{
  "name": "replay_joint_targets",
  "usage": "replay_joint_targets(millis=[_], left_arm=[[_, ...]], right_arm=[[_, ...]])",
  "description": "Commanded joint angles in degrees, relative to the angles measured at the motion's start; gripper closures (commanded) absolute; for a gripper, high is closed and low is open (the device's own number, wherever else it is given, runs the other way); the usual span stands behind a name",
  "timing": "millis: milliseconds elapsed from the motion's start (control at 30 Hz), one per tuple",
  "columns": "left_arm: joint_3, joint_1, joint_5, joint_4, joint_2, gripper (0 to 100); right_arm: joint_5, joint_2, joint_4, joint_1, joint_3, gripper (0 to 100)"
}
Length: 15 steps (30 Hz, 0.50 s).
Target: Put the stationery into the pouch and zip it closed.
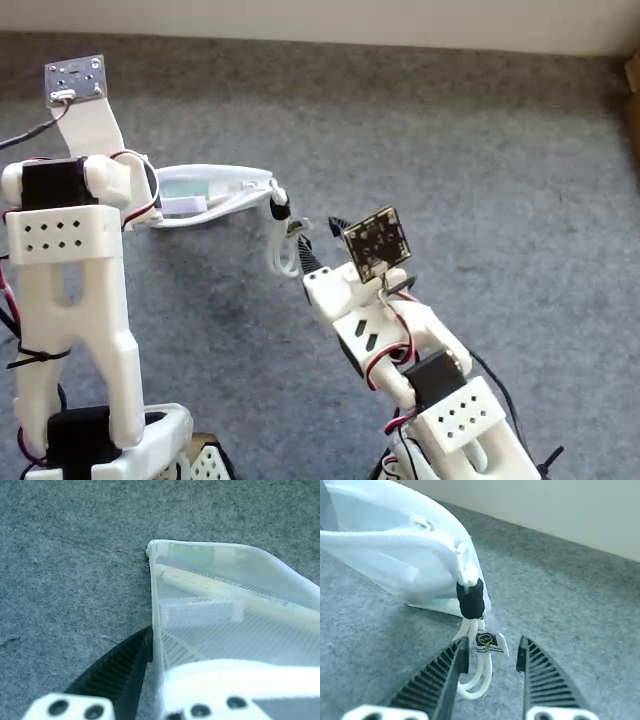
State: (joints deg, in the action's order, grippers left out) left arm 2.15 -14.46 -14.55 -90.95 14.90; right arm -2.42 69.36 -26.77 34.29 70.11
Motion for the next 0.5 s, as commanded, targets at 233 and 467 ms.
replay_joint_targets(millis=[233,467], left_arm=[[1.10,0.66,0.35,0.26,0.31,99],[1.10,0.66,0.35,0.26,0.31,99]], right_arm=[[-3.87,-5.14,4.09,4.53,-0.92,84.8],[-3.60,-15.78,4.88,4.53,-8.22,72.7]])
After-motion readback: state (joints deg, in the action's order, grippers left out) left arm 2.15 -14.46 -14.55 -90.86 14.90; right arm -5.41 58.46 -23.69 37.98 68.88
